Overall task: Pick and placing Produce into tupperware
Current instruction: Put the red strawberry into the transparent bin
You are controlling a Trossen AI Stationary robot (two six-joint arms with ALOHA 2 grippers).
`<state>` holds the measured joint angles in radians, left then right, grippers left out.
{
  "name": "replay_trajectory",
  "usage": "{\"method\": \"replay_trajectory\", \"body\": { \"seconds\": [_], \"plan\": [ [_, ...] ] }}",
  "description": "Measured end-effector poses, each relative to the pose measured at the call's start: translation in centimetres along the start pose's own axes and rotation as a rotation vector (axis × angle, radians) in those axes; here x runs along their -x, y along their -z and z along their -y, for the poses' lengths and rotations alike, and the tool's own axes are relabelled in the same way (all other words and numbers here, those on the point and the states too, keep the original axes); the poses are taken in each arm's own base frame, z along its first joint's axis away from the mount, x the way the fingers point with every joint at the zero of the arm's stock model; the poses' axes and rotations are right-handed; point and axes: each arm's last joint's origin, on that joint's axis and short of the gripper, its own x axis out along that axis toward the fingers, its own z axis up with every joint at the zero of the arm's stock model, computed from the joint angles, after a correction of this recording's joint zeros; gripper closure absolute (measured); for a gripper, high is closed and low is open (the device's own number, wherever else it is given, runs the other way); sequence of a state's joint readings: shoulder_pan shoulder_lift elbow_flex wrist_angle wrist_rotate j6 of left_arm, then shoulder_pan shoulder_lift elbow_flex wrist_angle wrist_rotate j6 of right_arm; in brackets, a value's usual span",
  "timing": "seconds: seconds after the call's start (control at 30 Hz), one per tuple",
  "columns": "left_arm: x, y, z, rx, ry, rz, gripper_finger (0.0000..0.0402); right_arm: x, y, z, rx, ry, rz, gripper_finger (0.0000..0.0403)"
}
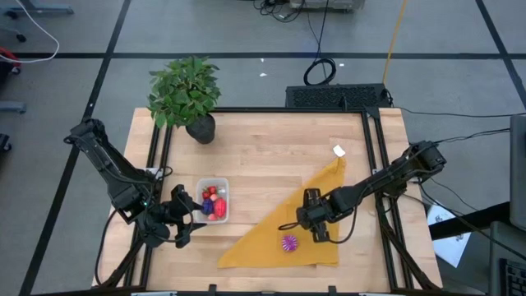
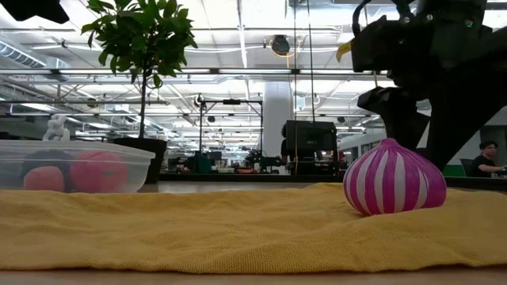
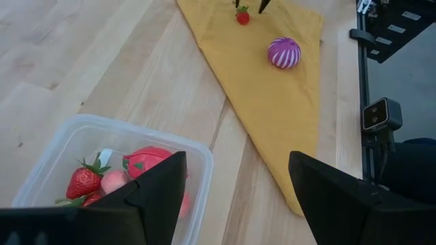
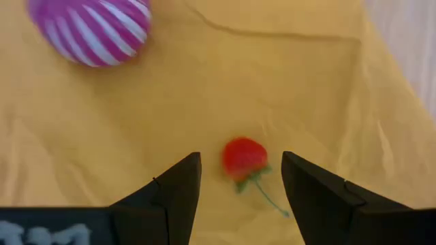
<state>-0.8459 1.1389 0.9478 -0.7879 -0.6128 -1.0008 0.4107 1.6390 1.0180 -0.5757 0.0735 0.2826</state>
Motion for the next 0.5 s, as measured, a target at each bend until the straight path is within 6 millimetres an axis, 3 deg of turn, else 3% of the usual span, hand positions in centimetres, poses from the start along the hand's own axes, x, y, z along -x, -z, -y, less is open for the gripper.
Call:
{"method": "replay_trajectory", "body": {
  "seconds": [0.5],
  "plan": [
    [0.00, 0.00, 0.01, 0.000, 0.001, 0.000, 0.0137, -0.83, -0.47, 0.80, 0.042, -0.042, -0.007, 0.0206]
  ]
}}
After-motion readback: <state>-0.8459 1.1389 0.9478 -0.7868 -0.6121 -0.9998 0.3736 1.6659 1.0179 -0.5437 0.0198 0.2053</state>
